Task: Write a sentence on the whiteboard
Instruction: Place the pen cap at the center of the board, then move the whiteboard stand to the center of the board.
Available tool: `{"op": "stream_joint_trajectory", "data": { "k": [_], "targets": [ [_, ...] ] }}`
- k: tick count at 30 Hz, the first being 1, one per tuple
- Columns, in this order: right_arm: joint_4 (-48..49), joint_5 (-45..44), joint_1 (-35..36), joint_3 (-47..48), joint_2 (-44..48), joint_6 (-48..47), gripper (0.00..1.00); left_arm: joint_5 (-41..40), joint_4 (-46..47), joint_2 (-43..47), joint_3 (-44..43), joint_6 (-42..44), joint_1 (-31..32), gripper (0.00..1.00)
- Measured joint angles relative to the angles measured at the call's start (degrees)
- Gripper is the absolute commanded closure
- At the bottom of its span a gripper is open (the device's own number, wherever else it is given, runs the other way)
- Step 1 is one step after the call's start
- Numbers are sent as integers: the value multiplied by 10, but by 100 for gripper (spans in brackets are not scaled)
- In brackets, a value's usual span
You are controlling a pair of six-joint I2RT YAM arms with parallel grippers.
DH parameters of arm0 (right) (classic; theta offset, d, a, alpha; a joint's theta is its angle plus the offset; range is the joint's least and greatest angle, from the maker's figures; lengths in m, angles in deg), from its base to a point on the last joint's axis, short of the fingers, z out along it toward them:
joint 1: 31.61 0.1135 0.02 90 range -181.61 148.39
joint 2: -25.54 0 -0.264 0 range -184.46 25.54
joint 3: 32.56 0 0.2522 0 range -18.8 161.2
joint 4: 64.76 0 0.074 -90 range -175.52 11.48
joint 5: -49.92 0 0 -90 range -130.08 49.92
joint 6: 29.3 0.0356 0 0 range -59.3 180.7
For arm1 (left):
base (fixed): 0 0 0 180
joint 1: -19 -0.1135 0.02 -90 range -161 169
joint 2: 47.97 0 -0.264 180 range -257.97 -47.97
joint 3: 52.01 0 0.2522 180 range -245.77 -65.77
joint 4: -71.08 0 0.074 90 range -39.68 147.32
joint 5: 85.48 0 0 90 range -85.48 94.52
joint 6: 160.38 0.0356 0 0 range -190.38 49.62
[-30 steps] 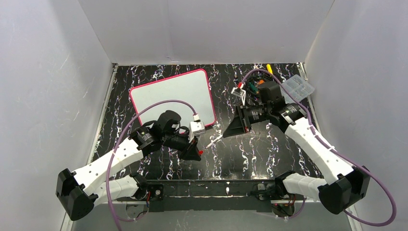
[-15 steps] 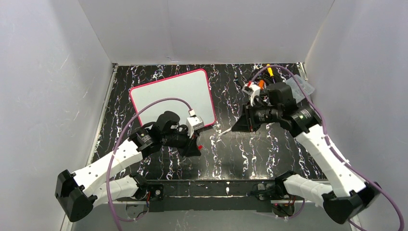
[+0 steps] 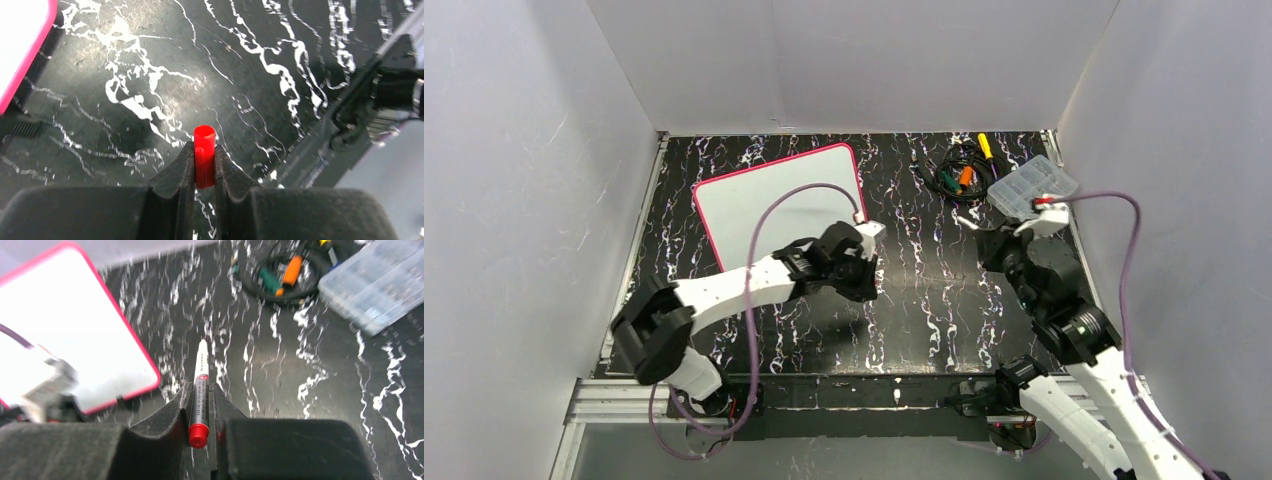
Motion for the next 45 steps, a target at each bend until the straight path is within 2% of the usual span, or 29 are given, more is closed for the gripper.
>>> {"op": "stream_joint_trajectory", "data": {
  "k": [5, 13, 16, 19, 23, 29, 33, 39, 42, 45],
  "targets": [
    [48, -75, 0, -4, 47, 15, 99, -42, 11, -127, -67, -7, 23, 100],
    [53, -106, 0, -6, 42, 15, 99, -75, 21, -260, -160, -4, 36, 93],
    [53, -110, 0, -10, 42, 15, 99, -88, 17, -290, -177, -3, 36, 83],
    [50, -113, 0, -12, 42, 15, 99, -96, 18, -295, -182, -2, 36, 66],
    [45, -114, 0, -12, 42, 15, 99, -99, 19, -290, -180, -3, 37, 53],
    [37, -113, 0, -12, 39, 12, 99, -118, 7, -225, -133, -3, 37, 43],
    [30, -107, 0, -12, 39, 10, 99, -120, -25, -121, -94, 3, 37, 38],
    [27, -82, 0, -6, 39, 2, 99, -119, -90, 46, -82, 25, 29, 34],
    [28, -64, 0, -1, 36, -4, 99, -108, -136, 106, -84, 37, 4, 34],
    [29, -39, 0, -1, 32, -7, 99, -88, -189, 145, -90, 47, -55, 32]
  ]
}}
